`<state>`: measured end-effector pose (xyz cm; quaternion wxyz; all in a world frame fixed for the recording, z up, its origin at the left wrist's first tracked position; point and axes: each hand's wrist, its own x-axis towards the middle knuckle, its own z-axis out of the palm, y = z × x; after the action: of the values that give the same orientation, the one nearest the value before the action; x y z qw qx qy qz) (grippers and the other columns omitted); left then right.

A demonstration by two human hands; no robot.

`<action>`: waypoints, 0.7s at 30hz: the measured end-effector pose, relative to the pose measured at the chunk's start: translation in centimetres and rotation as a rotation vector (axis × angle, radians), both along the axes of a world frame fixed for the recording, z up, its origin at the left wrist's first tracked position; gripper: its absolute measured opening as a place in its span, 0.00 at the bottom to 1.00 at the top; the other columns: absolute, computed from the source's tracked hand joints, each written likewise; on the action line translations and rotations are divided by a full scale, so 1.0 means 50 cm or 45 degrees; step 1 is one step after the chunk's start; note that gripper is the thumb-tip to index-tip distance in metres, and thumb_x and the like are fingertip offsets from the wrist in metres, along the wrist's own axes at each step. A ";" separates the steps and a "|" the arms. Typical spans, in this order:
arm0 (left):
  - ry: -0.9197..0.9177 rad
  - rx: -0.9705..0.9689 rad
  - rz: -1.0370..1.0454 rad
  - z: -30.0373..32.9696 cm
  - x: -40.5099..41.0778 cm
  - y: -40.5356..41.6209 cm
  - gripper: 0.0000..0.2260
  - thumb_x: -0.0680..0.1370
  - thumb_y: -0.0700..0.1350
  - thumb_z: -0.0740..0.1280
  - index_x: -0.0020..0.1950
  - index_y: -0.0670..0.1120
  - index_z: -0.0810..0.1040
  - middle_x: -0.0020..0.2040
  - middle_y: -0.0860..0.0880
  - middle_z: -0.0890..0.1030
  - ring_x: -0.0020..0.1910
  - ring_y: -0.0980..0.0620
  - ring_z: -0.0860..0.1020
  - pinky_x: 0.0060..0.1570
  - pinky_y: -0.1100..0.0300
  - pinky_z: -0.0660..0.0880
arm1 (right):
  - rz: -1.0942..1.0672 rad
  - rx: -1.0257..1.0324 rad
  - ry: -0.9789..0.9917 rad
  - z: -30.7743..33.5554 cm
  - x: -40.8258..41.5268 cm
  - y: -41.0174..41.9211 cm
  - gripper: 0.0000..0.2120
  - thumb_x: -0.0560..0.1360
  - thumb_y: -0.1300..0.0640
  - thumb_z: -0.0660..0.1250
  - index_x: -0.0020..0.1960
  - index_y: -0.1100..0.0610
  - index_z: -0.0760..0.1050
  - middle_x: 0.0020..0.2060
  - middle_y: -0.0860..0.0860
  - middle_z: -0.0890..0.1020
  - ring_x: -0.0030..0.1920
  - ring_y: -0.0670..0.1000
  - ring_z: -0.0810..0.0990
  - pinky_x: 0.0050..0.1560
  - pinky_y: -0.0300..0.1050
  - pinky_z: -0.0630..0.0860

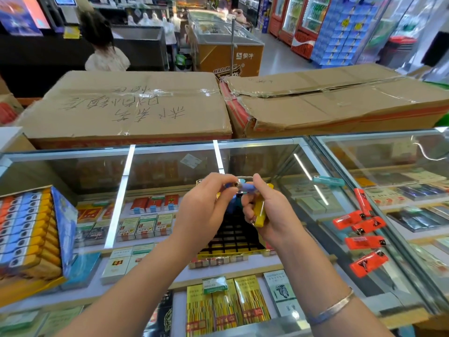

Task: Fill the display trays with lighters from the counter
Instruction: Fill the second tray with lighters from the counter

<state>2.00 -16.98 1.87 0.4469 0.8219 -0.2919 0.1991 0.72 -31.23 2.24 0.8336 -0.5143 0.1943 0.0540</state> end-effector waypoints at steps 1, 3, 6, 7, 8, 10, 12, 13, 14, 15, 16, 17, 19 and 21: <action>0.049 -0.038 0.009 0.004 0.004 0.003 0.10 0.78 0.44 0.63 0.57 0.44 0.77 0.47 0.52 0.80 0.44 0.57 0.77 0.42 0.61 0.75 | 0.026 -0.022 0.010 0.000 -0.001 -0.003 0.13 0.78 0.49 0.61 0.47 0.59 0.74 0.25 0.52 0.74 0.20 0.47 0.67 0.20 0.36 0.62; 0.141 -0.050 -0.051 0.013 0.014 0.010 0.10 0.79 0.43 0.63 0.58 0.49 0.78 0.45 0.53 0.79 0.43 0.56 0.77 0.41 0.62 0.75 | 0.088 -0.059 0.049 -0.002 -0.002 -0.009 0.14 0.78 0.47 0.62 0.48 0.58 0.74 0.25 0.53 0.73 0.19 0.47 0.66 0.20 0.36 0.61; 0.258 0.099 -0.279 0.023 0.022 0.024 0.11 0.76 0.46 0.66 0.57 0.57 0.76 0.45 0.60 0.76 0.46 0.59 0.76 0.44 0.68 0.73 | 0.150 -0.033 0.130 -0.004 -0.004 -0.023 0.15 0.76 0.44 0.63 0.44 0.57 0.74 0.24 0.52 0.72 0.18 0.46 0.64 0.18 0.35 0.59; 0.273 0.163 -0.327 0.025 0.023 0.029 0.13 0.75 0.46 0.67 0.58 0.59 0.75 0.47 0.62 0.75 0.48 0.61 0.75 0.47 0.69 0.72 | 0.162 -0.017 0.151 -0.003 -0.004 -0.027 0.15 0.76 0.44 0.64 0.43 0.57 0.74 0.23 0.52 0.72 0.17 0.46 0.64 0.18 0.35 0.59; 0.268 0.209 -0.347 0.025 0.025 0.032 0.16 0.75 0.45 0.68 0.60 0.60 0.73 0.48 0.63 0.75 0.49 0.62 0.75 0.48 0.69 0.72 | 0.181 -0.012 0.164 -0.003 -0.003 -0.031 0.15 0.75 0.44 0.64 0.43 0.57 0.74 0.23 0.51 0.72 0.17 0.46 0.64 0.18 0.35 0.59; 0.229 0.212 -0.303 0.024 0.027 0.036 0.16 0.75 0.42 0.68 0.59 0.59 0.74 0.47 0.65 0.75 0.48 0.63 0.75 0.46 0.68 0.72 | 0.224 -0.039 0.170 -0.002 -0.001 -0.034 0.15 0.76 0.44 0.64 0.44 0.57 0.73 0.23 0.51 0.72 0.17 0.46 0.64 0.18 0.35 0.60; 0.178 0.147 -0.225 0.026 0.024 0.035 0.13 0.75 0.43 0.68 0.57 0.57 0.76 0.45 0.63 0.75 0.45 0.60 0.75 0.43 0.63 0.74 | 0.237 -0.098 0.166 -0.002 0.003 -0.034 0.15 0.77 0.45 0.62 0.45 0.57 0.73 0.23 0.52 0.72 0.17 0.46 0.64 0.18 0.35 0.60; 0.147 0.113 -0.179 0.026 0.022 0.033 0.10 0.75 0.45 0.68 0.55 0.55 0.78 0.45 0.62 0.74 0.44 0.58 0.75 0.41 0.60 0.75 | 0.222 -0.130 0.158 -0.002 0.006 -0.034 0.15 0.78 0.46 0.61 0.46 0.58 0.73 0.23 0.52 0.73 0.17 0.47 0.64 0.18 0.36 0.60; 0.123 0.080 -0.134 0.027 0.022 0.032 0.09 0.74 0.47 0.67 0.54 0.52 0.80 0.45 0.59 0.73 0.43 0.57 0.74 0.41 0.58 0.75 | 0.189 -0.167 0.140 -0.003 0.007 -0.033 0.14 0.79 0.48 0.60 0.46 0.59 0.74 0.23 0.52 0.73 0.18 0.47 0.65 0.18 0.37 0.61; 0.115 0.050 -0.094 0.028 0.021 0.031 0.11 0.74 0.50 0.66 0.53 0.50 0.81 0.46 0.58 0.72 0.44 0.56 0.73 0.41 0.58 0.76 | 0.131 -0.223 0.111 -0.003 0.009 -0.033 0.13 0.79 0.49 0.59 0.45 0.59 0.73 0.23 0.52 0.73 0.18 0.47 0.65 0.18 0.37 0.62; 0.125 0.021 -0.072 0.029 0.022 0.032 0.12 0.73 0.52 0.65 0.53 0.48 0.81 0.47 0.58 0.72 0.45 0.57 0.73 0.42 0.59 0.76 | 0.051 -0.306 0.076 -0.005 0.011 -0.034 0.12 0.80 0.51 0.59 0.44 0.59 0.73 0.24 0.52 0.73 0.20 0.48 0.66 0.20 0.38 0.63; 0.147 0.005 -0.073 0.030 0.023 0.033 0.12 0.74 0.51 0.65 0.53 0.48 0.81 0.47 0.59 0.73 0.46 0.57 0.74 0.44 0.61 0.76 | -0.042 -0.413 0.042 -0.007 0.012 -0.036 0.11 0.79 0.52 0.59 0.43 0.58 0.72 0.24 0.51 0.73 0.21 0.48 0.66 0.22 0.39 0.65; 0.177 0.008 -0.101 0.030 0.026 0.036 0.08 0.74 0.47 0.67 0.53 0.50 0.80 0.46 0.60 0.75 0.47 0.59 0.75 0.45 0.63 0.76 | -0.220 -0.635 -0.009 -0.015 0.016 -0.043 0.10 0.79 0.53 0.59 0.41 0.56 0.71 0.27 0.50 0.72 0.27 0.48 0.68 0.28 0.42 0.66; 0.212 0.019 -0.094 0.028 0.027 0.040 0.09 0.74 0.46 0.69 0.53 0.54 0.77 0.44 0.60 0.78 0.46 0.60 0.77 0.44 0.64 0.76 | -0.263 -0.784 -0.024 -0.024 0.021 -0.049 0.07 0.78 0.54 0.61 0.42 0.55 0.72 0.32 0.50 0.72 0.33 0.49 0.69 0.31 0.43 0.67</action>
<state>3.33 -15.00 3.28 0.4704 0.8276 -0.2854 0.1110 1.78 -33.66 1.03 0.6417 -0.7204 0.2447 -0.0970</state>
